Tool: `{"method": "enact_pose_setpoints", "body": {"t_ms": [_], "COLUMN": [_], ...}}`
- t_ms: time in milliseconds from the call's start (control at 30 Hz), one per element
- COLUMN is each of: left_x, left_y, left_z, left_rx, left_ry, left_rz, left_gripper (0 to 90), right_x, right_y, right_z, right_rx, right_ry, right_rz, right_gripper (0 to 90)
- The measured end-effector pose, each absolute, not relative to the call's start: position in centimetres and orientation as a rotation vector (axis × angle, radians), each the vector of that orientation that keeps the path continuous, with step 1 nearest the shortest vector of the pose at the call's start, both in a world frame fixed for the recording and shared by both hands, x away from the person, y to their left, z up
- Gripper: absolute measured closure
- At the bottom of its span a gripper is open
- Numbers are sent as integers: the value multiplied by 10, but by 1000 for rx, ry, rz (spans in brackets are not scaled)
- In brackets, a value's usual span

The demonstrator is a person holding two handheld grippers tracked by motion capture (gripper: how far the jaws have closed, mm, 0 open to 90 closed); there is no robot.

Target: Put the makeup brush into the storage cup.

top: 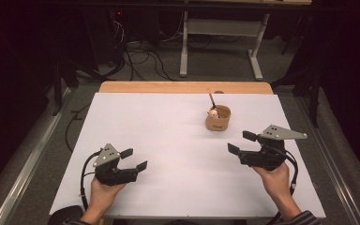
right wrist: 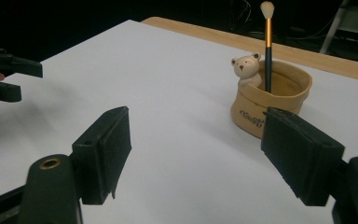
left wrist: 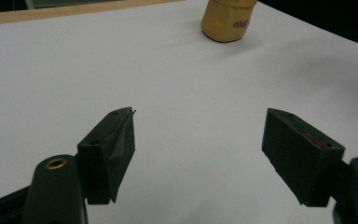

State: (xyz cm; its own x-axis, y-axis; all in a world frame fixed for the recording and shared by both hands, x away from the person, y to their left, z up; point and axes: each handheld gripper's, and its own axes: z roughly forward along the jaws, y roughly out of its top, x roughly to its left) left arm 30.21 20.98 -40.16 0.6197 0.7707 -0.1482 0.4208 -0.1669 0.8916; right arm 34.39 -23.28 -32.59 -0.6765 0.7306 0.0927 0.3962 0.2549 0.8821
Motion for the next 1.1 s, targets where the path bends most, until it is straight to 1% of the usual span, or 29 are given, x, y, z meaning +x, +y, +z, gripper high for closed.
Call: {"method": "enact_pose_setpoints", "body": {"t_ms": [1100], "left_x": [303], "left_y": [209], "left_z": [-402], "left_rx": [1799], "left_ry": [967], "left_rz": [415], "left_gripper": [262], "right_x": [324], "right_y": [-241], "right_z": [-350], "right_rx": [1102], "right_ry": [2208], "right_rz": [1452], "right_gripper": [263]}}
